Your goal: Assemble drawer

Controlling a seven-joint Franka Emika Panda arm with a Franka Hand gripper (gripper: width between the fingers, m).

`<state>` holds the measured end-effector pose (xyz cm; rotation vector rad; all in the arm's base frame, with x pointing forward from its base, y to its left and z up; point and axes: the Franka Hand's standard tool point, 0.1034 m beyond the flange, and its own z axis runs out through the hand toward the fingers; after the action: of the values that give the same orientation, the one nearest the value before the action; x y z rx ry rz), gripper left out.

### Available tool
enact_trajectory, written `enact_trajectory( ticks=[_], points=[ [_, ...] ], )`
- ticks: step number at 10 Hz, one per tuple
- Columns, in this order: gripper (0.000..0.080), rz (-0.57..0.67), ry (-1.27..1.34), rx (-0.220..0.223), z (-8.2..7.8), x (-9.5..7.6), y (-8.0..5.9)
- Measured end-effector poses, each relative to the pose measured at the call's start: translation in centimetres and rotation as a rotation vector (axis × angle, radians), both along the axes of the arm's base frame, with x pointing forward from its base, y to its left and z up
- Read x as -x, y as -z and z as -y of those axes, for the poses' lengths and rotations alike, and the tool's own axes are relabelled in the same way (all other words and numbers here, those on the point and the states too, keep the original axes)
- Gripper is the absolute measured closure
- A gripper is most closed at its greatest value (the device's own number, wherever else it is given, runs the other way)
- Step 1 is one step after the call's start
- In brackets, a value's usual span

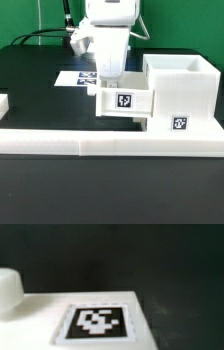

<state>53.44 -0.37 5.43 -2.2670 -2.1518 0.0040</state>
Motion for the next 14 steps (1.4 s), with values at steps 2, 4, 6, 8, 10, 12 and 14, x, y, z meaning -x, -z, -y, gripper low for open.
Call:
enact_trajectory(
  ticks=[2,4,6,8,10,12,14],
  points=[
    [0.0757,0.004,0.002,-0.002,0.1,0.1,0.1],
    [0.0757,0.020,0.029,-0.009,0.8,0.1,0.2],
    [0.0756,0.020,0.028,-0.009,0.8,0.1,0.2],
    [0.0756,0.025,0.016,-0.008,-0.3,0.0,0.3],
    [0.0756,0.035,0.043,-0.010,-0.4,-0.1,0.3],
    [0.0755,0.035,0.043,-0.010,-0.3,-0.1,0.3],
    [0.0755,0.035,0.043,-0.010,-0.3,-0.1,0.3]
  ],
)
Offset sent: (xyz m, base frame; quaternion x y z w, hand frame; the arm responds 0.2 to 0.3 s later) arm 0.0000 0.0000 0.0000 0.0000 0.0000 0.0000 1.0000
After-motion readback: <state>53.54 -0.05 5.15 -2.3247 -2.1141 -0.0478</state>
